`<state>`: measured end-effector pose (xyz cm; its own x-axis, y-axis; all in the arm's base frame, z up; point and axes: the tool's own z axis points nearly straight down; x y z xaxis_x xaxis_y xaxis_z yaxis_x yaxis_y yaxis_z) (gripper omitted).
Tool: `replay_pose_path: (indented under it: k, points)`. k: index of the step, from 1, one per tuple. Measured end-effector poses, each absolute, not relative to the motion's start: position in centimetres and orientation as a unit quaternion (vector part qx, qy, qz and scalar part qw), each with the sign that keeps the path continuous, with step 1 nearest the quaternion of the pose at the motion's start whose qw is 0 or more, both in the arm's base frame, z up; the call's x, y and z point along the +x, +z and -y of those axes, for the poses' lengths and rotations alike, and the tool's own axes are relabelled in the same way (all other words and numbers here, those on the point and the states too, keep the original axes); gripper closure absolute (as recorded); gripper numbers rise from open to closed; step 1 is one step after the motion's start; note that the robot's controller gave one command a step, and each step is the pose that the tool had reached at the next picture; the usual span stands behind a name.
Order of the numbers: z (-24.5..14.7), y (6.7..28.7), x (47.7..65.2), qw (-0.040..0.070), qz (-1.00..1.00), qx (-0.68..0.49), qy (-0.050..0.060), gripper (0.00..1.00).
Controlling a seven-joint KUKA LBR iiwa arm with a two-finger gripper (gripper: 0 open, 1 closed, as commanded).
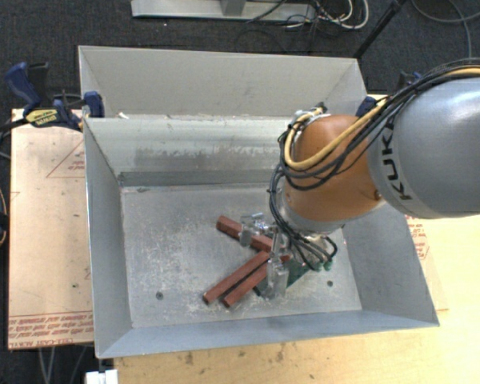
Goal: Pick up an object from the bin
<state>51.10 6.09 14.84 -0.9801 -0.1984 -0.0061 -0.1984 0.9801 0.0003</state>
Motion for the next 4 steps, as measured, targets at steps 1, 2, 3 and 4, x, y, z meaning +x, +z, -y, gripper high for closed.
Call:
replay_pose_path:
  k: [1,2,3,4]
  points:
    - [-4.2,10.7,51.3,0.000,-0.974,-0.225,0.001,0.00]
    - [-4.1,7.3,50.0,0.003,-0.963,-0.271,0.001,1.00]
    - [-4.1,7.3,50.0,0.002,-0.963,-0.271,0.001,1.00]
    - [-1.2,24.8,54.0,0.004,-0.960,-0.281,-0.001,1.00]
